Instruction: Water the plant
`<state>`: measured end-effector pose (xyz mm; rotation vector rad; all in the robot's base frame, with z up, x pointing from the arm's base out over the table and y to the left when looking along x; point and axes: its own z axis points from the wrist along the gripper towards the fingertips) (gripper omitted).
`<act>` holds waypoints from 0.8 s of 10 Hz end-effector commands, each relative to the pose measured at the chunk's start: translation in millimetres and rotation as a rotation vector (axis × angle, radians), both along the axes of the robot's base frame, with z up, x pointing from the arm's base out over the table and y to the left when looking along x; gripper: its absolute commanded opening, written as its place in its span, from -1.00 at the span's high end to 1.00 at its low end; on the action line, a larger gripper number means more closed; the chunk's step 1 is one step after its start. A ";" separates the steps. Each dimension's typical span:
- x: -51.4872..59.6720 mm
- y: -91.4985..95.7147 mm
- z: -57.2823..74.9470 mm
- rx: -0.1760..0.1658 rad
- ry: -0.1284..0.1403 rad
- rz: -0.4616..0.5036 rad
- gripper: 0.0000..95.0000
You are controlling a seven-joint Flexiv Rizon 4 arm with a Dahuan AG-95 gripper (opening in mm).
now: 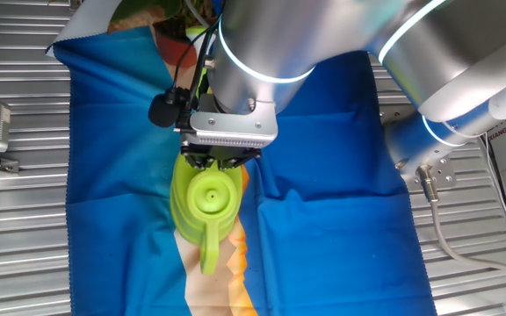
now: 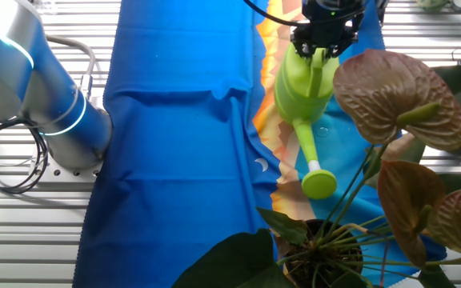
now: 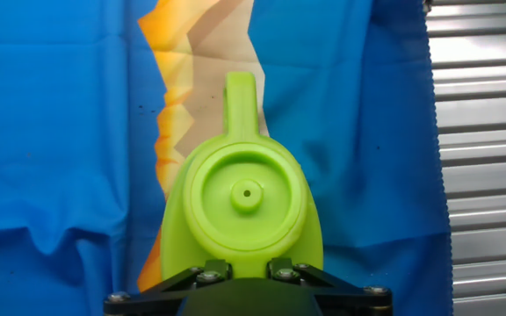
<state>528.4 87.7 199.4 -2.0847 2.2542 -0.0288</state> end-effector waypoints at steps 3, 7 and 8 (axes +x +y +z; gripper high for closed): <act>-0.4 0.0 -0.4 0.011 -0.008 0.000 1.00; -1.2 -5.0 -6.1 0.013 -0.018 -0.013 1.00; -1.0 -5.3 -6.8 0.016 -0.019 -0.017 1.00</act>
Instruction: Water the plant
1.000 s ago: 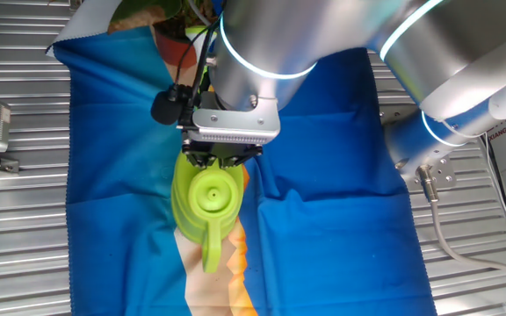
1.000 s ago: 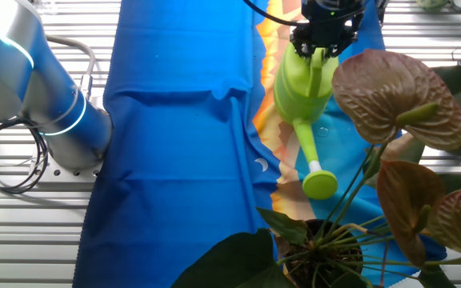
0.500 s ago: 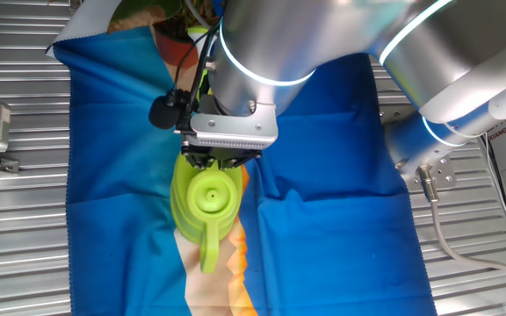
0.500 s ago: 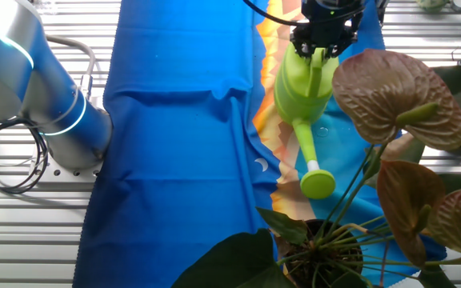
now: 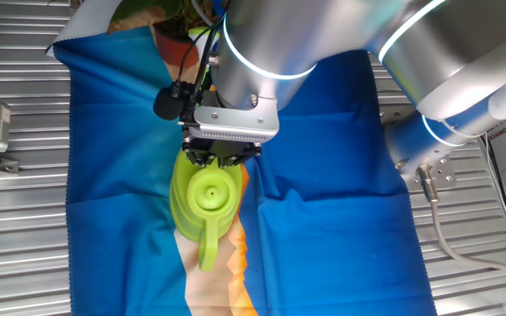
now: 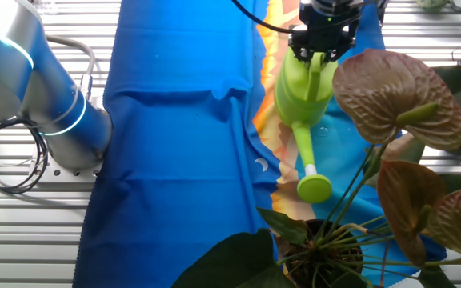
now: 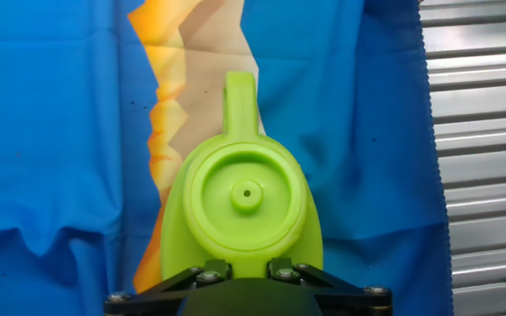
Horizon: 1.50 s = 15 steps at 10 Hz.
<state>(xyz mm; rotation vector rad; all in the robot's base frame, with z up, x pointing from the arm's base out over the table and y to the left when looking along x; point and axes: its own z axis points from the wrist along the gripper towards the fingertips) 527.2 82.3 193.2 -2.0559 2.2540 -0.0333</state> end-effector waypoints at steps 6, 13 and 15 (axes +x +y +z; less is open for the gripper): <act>1.8 -2.9 -11.4 0.010 -0.011 -0.023 1.00; 2.3 -4.8 -18.3 -0.008 -0.004 -0.053 1.00; 2.3 -4.8 -18.3 -0.017 -0.001 -0.064 1.00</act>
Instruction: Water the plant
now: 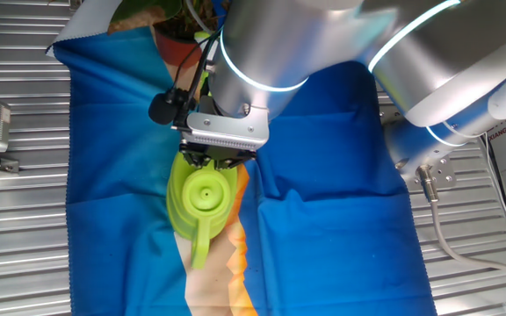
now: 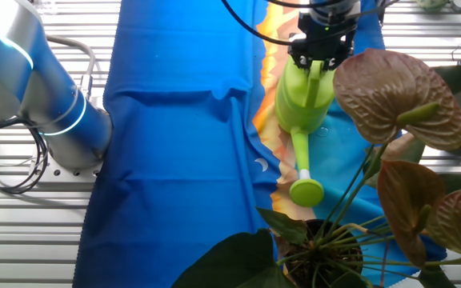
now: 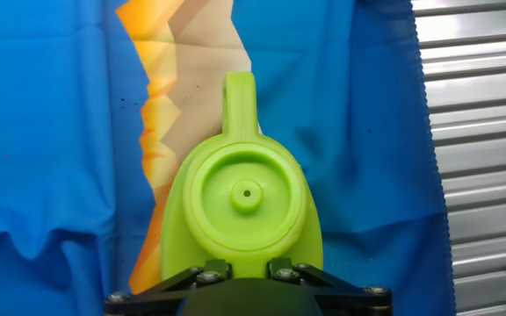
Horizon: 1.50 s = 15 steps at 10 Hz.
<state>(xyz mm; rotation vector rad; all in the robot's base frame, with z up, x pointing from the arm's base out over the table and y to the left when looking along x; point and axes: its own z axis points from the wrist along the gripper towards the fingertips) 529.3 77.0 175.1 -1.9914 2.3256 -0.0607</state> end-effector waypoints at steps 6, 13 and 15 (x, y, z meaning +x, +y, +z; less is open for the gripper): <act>0.1 0.4 -0.2 0.011 -0.002 -0.008 1.00; 0.1 0.4 -0.1 0.016 -0.022 -0.007 0.60; 0.0 0.4 0.0 0.015 -0.022 -0.009 0.60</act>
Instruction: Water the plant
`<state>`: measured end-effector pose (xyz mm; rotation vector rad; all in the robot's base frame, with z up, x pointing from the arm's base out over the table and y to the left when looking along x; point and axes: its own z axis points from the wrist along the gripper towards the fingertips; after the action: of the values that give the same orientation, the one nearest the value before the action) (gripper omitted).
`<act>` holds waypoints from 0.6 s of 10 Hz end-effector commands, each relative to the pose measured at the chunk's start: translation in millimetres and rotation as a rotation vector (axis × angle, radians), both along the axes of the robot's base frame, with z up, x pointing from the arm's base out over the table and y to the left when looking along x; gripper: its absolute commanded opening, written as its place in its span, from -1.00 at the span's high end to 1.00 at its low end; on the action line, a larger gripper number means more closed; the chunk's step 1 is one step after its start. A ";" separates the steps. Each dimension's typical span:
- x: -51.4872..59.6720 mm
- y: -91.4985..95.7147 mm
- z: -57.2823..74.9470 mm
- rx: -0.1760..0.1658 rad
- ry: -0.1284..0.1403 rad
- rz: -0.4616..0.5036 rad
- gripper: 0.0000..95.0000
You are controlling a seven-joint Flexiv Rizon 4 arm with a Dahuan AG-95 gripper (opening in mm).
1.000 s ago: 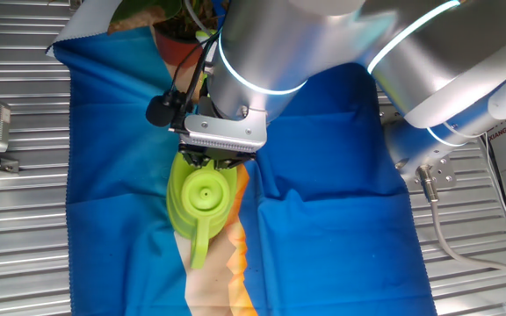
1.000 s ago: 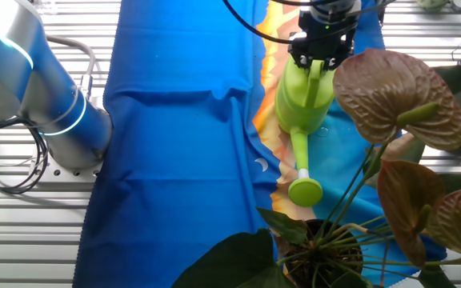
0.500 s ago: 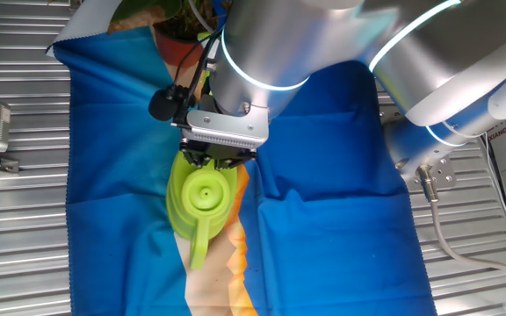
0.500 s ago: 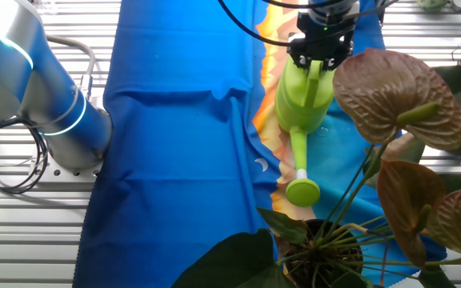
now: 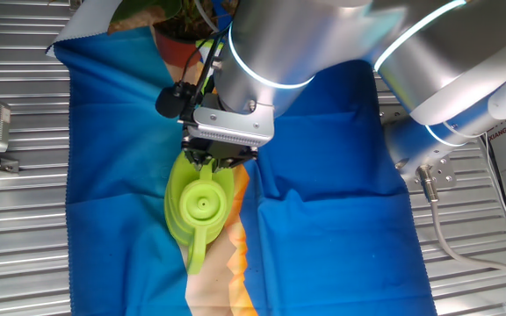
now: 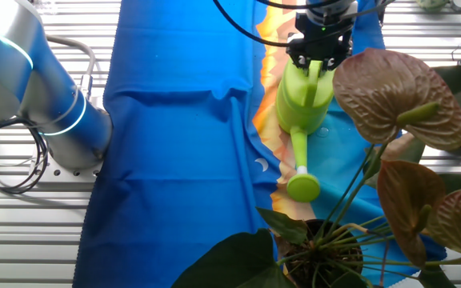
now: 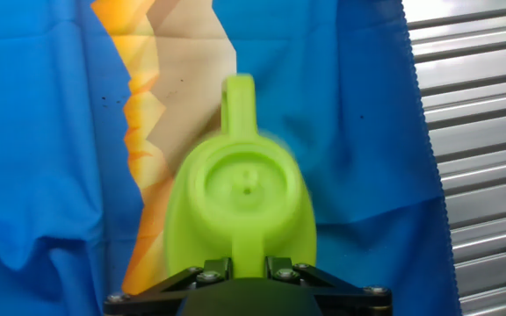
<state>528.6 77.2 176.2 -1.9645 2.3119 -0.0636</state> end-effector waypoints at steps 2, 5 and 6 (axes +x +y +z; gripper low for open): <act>0.7 0.2 -1.2 0.003 -0.002 -0.005 0.20; 0.8 0.3 -1.1 0.005 -0.006 -0.015 -0.20; 0.8 0.4 -0.8 0.006 -0.007 -0.019 -0.20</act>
<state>529.5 77.6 175.9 -1.9349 2.3226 -0.0687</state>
